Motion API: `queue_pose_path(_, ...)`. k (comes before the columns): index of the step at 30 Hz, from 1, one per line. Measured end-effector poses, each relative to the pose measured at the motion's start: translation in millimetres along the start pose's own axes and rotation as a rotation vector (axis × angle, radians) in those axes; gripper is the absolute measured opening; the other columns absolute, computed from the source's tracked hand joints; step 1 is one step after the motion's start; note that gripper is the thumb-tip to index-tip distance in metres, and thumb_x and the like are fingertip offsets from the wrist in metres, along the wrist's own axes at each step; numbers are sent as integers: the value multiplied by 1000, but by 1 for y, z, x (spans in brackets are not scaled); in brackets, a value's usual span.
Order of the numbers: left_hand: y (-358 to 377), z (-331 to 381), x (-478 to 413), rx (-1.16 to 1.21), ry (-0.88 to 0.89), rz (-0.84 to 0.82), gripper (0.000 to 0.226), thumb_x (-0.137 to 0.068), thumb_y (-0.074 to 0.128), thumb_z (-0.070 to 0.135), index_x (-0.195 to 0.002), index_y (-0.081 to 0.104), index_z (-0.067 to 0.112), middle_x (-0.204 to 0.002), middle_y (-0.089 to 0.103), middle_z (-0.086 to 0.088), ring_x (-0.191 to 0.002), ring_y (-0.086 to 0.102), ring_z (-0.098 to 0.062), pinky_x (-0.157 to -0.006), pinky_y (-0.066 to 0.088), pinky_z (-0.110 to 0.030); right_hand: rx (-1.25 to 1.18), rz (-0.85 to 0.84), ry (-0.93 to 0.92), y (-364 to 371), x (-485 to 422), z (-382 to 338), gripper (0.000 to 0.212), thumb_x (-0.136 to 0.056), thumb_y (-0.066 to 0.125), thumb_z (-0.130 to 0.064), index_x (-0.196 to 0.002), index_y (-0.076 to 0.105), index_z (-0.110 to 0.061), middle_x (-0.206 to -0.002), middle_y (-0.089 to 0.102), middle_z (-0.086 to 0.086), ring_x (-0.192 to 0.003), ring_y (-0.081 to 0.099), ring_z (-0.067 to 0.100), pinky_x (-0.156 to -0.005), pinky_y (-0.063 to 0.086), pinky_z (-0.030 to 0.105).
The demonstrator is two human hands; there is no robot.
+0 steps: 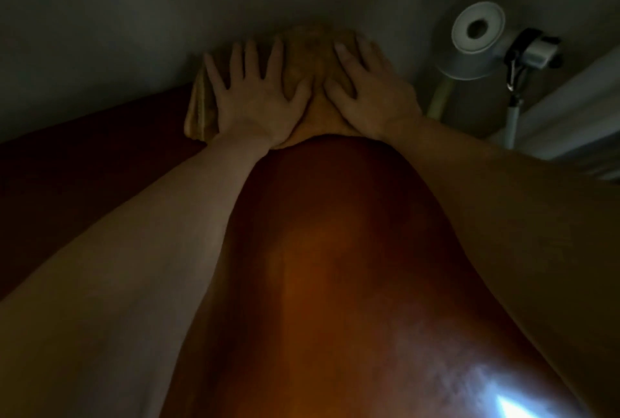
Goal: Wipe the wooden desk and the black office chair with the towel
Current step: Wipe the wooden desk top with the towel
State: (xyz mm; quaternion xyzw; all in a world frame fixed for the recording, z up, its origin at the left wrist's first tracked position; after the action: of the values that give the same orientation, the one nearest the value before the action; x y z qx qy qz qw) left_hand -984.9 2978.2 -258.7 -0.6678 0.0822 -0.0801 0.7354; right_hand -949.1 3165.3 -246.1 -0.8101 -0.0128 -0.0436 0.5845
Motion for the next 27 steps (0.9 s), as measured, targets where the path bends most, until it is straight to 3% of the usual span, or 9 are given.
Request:
queue_pose_path(5, 1, 21, 48, -12, 30, -37, 85, -92, 8, 78, -164, 1, 34, -172, -4, -11, -159, -9, -28, -120, -10, -68, 7, 8, -7, 4, 62, 14, 70, -104, 30, -64, -164, 11, -33, -174, 2, 3, -159, 0, 25, -127, 11, 44)
queue_pose_path(11, 3, 45, 120, -33, 118, -23, 86, -91, 10, 77, -165, 6, 31, -172, 2, -12, -159, -5, -29, -121, -10, -67, 79, 5, 77, 6, 149, 22, 70, -104, 26, -65, -165, 10, -35, -174, 2, 2, -159, -1, 21, -125, 8, 49)
queue_pose_path(16, 6, 56, 168, -37, 150, 3, 87, -91, 11, 76, -164, 11, 30, -171, 9, -14, -159, 2, -31, -121, -6, -68, 107, 19, 87, 11, 201, 24, 84, -90, 9, -72, -165, 10, -33, -174, 0, 2, -159, -5, 20, -127, 2, 49)
queue_pose_path(27, 9, 75, 236, -21, 83, 30, 86, -91, 8, 76, -164, 9, 30, -172, 6, -12, -159, -2, -29, -123, -5, -65, 130, -1, 15, 18, 259, 40, 71, -103, 21, -66, -165, 6, -34, -174, -3, -1, -159, -10, 17, -127, -1, 50)
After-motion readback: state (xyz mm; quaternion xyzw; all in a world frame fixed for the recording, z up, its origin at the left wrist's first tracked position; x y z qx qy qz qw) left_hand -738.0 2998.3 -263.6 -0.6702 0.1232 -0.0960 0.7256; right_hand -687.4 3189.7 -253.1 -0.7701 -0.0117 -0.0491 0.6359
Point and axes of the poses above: each hand's wrist, its own x-axis away from the middle knuckle, its own y-axis out of the palm, z = x × y, the point moved 1 cm from there along -x, towards the middle knuckle
